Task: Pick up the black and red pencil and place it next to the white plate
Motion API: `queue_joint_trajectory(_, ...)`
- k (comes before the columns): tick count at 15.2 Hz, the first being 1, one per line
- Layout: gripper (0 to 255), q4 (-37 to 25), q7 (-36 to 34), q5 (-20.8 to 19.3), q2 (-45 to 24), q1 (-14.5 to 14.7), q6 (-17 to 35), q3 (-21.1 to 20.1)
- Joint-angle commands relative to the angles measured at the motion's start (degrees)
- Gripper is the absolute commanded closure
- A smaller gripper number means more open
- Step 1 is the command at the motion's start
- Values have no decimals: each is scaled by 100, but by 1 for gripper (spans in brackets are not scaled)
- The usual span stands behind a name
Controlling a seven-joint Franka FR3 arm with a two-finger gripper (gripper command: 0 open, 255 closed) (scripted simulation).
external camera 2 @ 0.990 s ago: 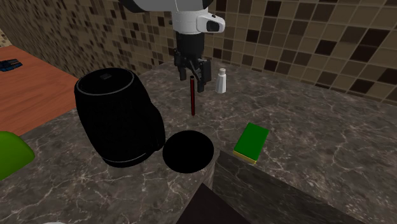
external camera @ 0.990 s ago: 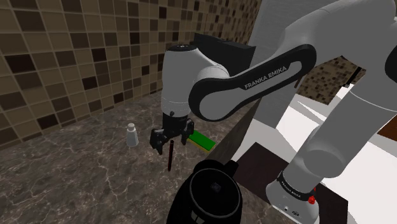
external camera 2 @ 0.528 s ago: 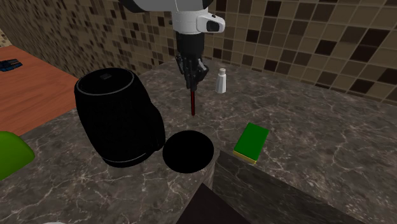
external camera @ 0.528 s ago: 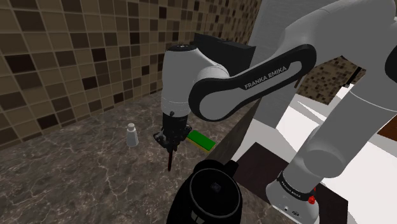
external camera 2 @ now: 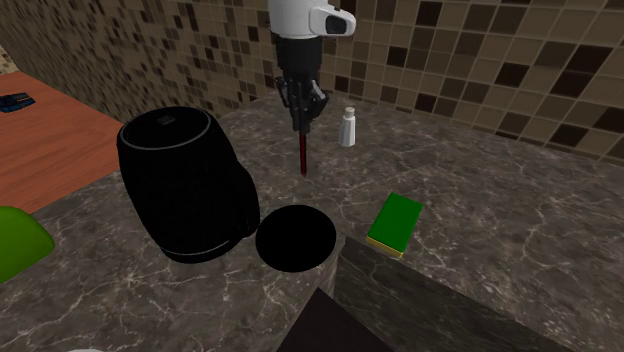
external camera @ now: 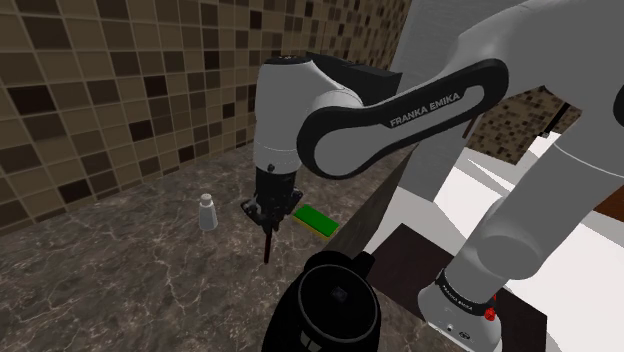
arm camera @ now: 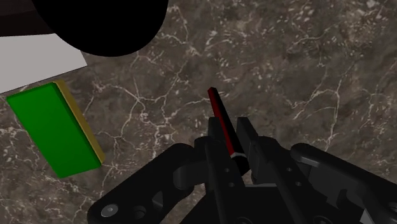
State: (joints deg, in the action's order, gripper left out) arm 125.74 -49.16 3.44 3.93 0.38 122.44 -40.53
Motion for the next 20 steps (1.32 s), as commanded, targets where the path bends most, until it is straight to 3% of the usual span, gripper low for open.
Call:
queue_joint_trajectory(1,255,-80,45,69,99,2,-160,15)
queue_joint_trajectory(20,255,-1174,240,313,564,-20,-1633,187)
